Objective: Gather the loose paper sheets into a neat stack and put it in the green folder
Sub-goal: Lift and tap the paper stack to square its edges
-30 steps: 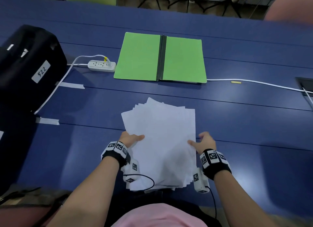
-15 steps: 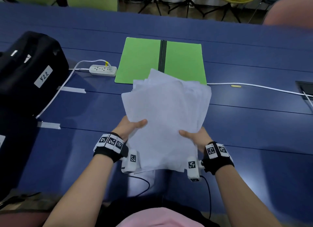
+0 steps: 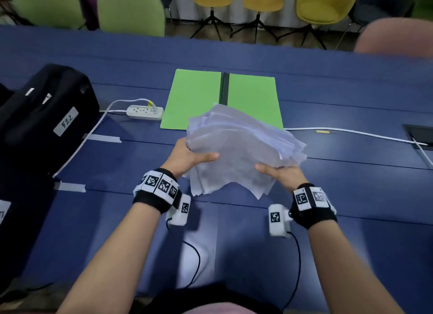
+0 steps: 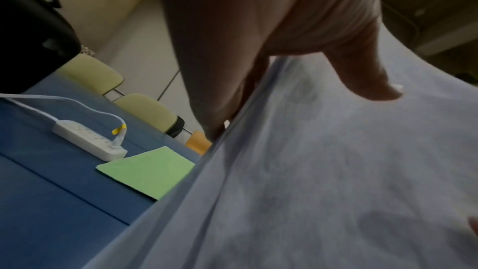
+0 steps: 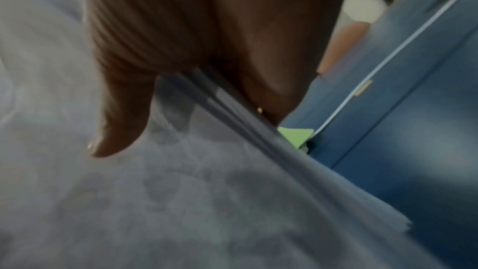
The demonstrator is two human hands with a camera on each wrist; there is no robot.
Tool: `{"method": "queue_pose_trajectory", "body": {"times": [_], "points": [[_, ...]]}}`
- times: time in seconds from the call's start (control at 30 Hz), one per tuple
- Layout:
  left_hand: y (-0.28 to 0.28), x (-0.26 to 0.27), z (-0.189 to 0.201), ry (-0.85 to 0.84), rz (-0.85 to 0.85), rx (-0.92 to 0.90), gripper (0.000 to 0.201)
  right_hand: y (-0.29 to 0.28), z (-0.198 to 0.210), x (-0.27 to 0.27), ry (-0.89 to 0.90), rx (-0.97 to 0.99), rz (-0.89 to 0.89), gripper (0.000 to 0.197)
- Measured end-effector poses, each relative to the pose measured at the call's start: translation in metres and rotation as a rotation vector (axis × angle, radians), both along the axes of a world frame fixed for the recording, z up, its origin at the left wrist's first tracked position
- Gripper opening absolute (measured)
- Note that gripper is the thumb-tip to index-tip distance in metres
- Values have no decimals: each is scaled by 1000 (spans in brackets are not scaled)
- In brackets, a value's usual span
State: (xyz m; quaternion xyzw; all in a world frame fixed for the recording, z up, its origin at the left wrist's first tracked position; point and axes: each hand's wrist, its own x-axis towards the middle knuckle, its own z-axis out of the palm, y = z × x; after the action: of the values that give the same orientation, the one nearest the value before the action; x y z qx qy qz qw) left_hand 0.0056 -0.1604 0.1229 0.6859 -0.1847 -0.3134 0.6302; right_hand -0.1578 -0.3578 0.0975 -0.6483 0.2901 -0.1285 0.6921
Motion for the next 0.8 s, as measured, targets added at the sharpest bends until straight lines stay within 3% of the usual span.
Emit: {"method": "queue_pose_trajectory", "body": {"times": [0.2, 0.37, 0.43, 0.53, 0.67, 0.8], "points": [[-24, -9, 9, 34, 255, -123, 60, 5, 11, 11, -180, 9, -177, 34], [-42, -28, 28, -27, 404, -223, 40, 12, 32, 23, -260, -47, -331, 24], [-40, -27, 33, -86, 447, -253, 36, 6, 40, 19, -311, -148, -289, 26], [-33, -30, 23, -110, 521, -220, 39, 5, 36, 13, -204, -245, -163, 17], [-34, -36, 13, -83, 624, -171, 49, 11, 33, 8, -244, -219, -141, 71], [-45, -37, 24, -79, 680, -133, 42, 12, 33, 11, -284, -108, -271, 66]]}}
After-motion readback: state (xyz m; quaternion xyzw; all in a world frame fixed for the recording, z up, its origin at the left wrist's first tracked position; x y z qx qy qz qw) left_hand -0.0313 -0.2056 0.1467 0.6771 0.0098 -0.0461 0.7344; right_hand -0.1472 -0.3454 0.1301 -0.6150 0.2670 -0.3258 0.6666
